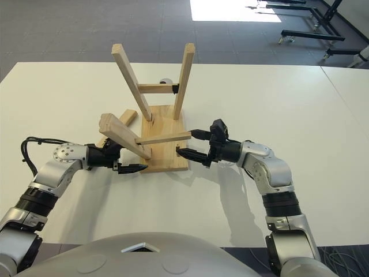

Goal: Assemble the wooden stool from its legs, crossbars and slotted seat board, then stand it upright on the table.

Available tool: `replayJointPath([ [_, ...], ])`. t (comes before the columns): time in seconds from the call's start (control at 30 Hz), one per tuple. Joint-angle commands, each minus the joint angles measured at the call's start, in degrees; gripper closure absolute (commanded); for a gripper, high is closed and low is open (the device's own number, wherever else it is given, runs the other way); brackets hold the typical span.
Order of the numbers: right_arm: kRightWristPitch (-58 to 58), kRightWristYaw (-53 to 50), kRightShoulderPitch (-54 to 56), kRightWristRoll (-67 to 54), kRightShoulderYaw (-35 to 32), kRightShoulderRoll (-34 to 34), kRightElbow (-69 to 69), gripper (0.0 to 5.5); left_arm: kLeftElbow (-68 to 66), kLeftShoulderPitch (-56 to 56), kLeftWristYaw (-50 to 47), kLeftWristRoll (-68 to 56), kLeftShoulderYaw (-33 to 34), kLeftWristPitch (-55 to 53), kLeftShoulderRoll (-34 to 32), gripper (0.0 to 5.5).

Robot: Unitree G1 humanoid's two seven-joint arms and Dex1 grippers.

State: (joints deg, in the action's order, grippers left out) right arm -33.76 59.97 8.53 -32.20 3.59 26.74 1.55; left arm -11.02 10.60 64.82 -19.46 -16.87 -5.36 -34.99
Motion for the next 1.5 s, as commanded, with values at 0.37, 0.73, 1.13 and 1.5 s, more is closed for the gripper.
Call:
replayJointPath([
  [0.37, 2.5, -1.7, -4.6, 0.3, -3.7, 1.3, 0.0, 0.1, 24.8, -18.5, -0.6, -19.3, 26.3, -18.4, -9.3, 0.12],
  [0.73, 13.1, -7.0, -10.4, 1.5, -14.9, 1.9, -7.7, 0.1, 25.0, -12.4, -37.1, -21.2, 41.7, -39.3, -4.1, 0.12],
  [1.13, 15.9, -11.9, -3.9, 2.5, -13.8, -3.4, -9.5, 0.1, 25.7, -8.9, -36.6, -17.2, 26.8, -49.5, -7.1, 0.12],
  [1.5, 15.4, -13.0, -4.1, 2.0, -13.3, -5.0, -8.0, 0.1, 18.1, -13.0, -38.9, -1.7, 15.0, -38.7, -1.3, 0.12],
])
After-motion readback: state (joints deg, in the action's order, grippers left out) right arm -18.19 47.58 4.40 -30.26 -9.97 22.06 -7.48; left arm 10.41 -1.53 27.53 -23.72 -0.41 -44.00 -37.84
